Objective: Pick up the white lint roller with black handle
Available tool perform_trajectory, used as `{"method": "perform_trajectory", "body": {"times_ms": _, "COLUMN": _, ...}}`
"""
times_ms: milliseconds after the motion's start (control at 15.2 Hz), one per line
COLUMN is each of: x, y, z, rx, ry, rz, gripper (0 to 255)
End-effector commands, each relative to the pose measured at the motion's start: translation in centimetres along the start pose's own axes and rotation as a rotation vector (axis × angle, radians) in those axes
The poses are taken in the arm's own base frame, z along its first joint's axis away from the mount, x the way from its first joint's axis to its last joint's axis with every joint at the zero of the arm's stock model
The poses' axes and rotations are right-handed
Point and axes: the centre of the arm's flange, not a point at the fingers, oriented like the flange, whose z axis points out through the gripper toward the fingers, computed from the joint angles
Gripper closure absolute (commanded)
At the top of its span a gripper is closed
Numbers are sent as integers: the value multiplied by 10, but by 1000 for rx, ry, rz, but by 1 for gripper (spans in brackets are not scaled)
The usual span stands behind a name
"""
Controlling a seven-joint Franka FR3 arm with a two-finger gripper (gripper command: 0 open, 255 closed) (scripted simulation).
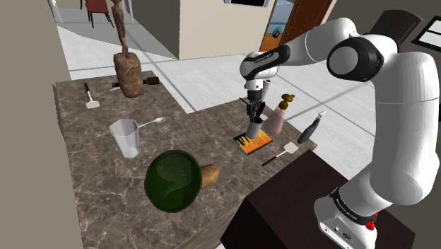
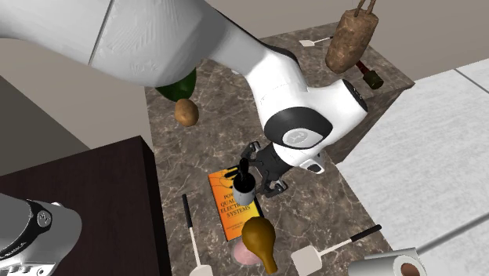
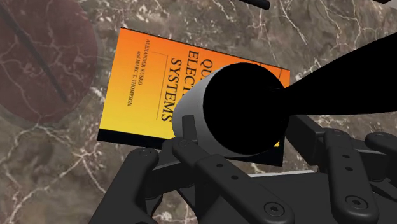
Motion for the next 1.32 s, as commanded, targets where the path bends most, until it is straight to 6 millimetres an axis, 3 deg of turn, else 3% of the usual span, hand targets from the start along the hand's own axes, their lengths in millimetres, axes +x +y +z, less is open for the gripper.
{"method": "perform_trajectory", "body": {"times_ms": 0, "x": 0, "y": 0, "z": 1, "rx": 1, "ry": -2, "rz": 0, "gripper": 255}}
{"method": "perform_trajectory", "body": {"times_ms": 264, "x": 0, "y": 0, "z": 2, "rx": 1, "ry": -2, "rz": 0, "gripper": 255}}
{"method": "perform_trajectory", "body": {"times_ms": 1254, "x": -37, "y": -17, "z": -67, "rx": 1, "ry": -2, "rz": 0, "gripper": 255}}
